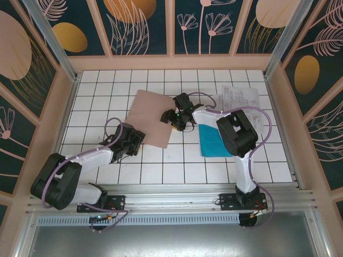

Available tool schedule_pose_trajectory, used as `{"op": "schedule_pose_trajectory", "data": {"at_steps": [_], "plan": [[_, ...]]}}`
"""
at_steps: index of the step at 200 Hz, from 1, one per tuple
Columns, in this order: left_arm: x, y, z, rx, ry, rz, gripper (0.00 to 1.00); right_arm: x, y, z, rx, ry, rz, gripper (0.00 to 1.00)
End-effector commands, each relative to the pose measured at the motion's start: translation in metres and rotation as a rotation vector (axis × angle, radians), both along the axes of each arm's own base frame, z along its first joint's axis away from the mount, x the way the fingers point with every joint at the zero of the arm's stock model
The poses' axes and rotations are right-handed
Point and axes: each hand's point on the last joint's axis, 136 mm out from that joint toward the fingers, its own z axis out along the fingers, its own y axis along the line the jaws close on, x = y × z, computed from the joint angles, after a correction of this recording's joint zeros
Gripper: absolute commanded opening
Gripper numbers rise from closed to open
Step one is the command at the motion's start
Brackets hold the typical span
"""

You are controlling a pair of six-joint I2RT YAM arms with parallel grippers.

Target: Put the files into the folder

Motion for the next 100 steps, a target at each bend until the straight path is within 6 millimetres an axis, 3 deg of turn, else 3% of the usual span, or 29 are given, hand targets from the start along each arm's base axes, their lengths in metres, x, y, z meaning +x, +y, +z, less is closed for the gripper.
{"op": "schedule_pose_trajectory", "data": {"at_steps": [1, 38, 100], "plan": [[0.011, 0.014, 0.005, 0.054, -0.023, 0.016, 0.58, -0.024, -0.017, -0.044, -0.096, 0.133, 0.005, 0.66], [0.025, 0.02, 0.006, 0.066, -0.047, 0.027, 0.55, -0.026, -0.019, -0.047, -0.1, 0.144, 0.004, 0.66], [0.023, 0.022, -0.005, 0.078, -0.021, 0.025, 0.54, -0.024, -0.018, -0.047, -0.093, 0.143, 0.003, 0.67]]}}
